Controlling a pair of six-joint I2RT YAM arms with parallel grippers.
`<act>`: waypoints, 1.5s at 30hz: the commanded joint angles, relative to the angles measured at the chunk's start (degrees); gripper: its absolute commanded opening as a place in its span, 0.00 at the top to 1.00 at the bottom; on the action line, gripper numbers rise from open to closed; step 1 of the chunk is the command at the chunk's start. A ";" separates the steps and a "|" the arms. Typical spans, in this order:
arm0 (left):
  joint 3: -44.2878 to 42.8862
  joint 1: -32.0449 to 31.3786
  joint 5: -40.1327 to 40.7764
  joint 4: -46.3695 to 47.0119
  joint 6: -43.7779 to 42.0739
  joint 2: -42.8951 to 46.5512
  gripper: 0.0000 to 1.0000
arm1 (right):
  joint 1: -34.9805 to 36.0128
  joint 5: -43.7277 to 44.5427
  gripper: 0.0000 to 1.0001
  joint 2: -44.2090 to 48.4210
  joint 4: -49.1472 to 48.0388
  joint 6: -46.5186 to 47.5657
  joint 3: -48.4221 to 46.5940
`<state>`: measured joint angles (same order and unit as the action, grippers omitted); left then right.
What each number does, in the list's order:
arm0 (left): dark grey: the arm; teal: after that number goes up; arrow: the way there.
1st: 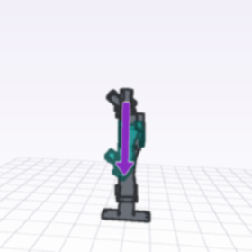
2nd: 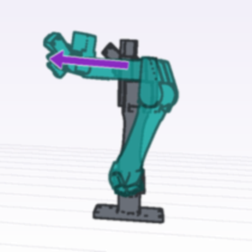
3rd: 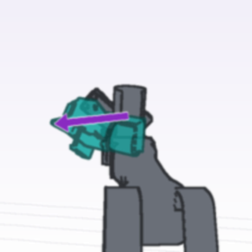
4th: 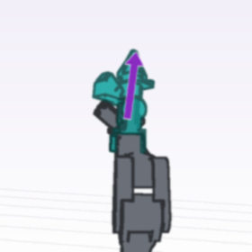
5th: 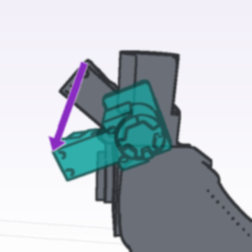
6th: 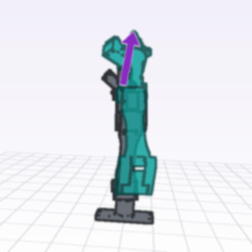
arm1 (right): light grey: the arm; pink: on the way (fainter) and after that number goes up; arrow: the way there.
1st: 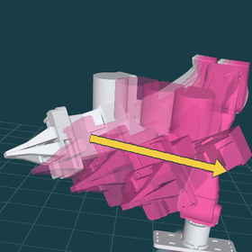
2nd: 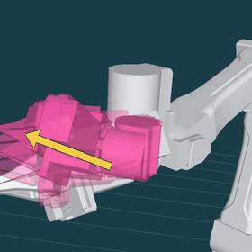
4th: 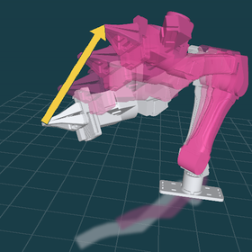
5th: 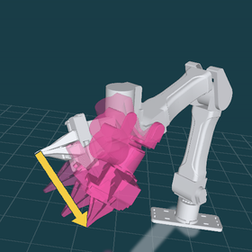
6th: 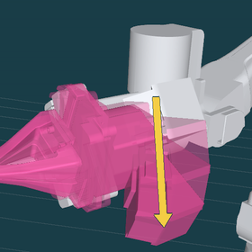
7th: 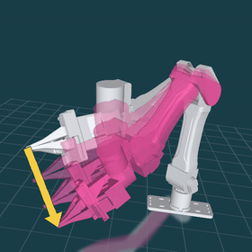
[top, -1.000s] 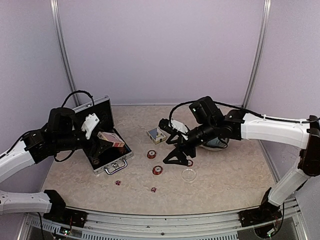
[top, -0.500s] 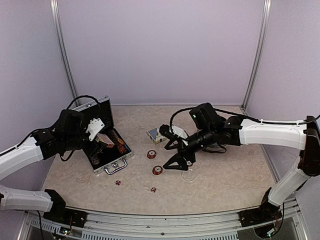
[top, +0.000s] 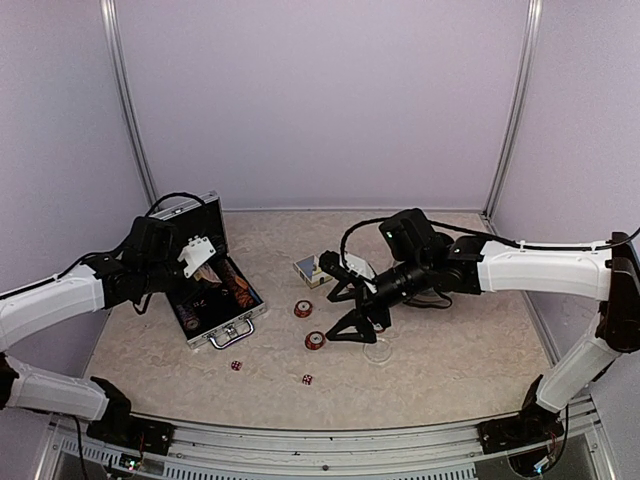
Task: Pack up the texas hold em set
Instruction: Place the poker case in the slot.
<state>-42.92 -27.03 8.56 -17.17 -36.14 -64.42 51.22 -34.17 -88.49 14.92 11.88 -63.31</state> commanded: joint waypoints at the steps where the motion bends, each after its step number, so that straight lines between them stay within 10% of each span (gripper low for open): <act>1: -0.95 1.67 -1.25 6.27 -3.18 -2.45 0.75 | -0.25 -0.27 0.01 -0.11 -1.08 -0.37 0.86; 45: -4.98 13.89 -15.64 12.04 -2.23 -17.48 0.73 | -0.24 -0.72 0.01 -2.49 -0.83 0.38 1.08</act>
<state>-45.12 -14.04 -5.48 -7.49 -39.00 -80.82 51.20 -34.70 -90.37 14.17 12.01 -62.81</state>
